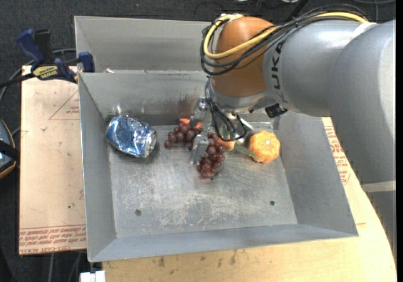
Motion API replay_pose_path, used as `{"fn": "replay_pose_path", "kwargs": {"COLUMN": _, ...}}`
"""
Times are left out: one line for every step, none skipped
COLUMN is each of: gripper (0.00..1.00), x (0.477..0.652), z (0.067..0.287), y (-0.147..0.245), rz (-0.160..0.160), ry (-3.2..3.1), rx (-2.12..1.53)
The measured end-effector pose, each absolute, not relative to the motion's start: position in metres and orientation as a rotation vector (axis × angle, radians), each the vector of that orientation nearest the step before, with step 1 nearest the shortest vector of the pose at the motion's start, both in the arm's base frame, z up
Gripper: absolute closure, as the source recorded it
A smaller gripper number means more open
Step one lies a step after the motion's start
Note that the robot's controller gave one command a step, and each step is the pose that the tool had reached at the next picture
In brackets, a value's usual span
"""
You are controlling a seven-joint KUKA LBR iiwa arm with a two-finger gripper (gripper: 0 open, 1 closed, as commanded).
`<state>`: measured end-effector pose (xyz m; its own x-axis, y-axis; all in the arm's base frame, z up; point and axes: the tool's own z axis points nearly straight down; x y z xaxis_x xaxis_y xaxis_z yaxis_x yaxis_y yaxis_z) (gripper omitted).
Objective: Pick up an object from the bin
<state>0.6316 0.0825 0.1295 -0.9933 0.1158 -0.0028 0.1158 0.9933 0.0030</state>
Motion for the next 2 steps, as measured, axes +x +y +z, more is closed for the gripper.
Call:
{"fn": "replay_pose_path", "kwargs": {"gripper": 0.00, "x": 0.6390, "z": 0.1430, "y": 0.0582, "rz": 0.001, "ry": 3.140, "rx": 0.082}}
{"fn": "replay_pose_path", "kwargs": {"gripper": 0.00, "x": 0.6371, "z": 0.1367, "y": 0.0596, "rz": 0.002, "ry": 3.118, "rx": 0.376}}
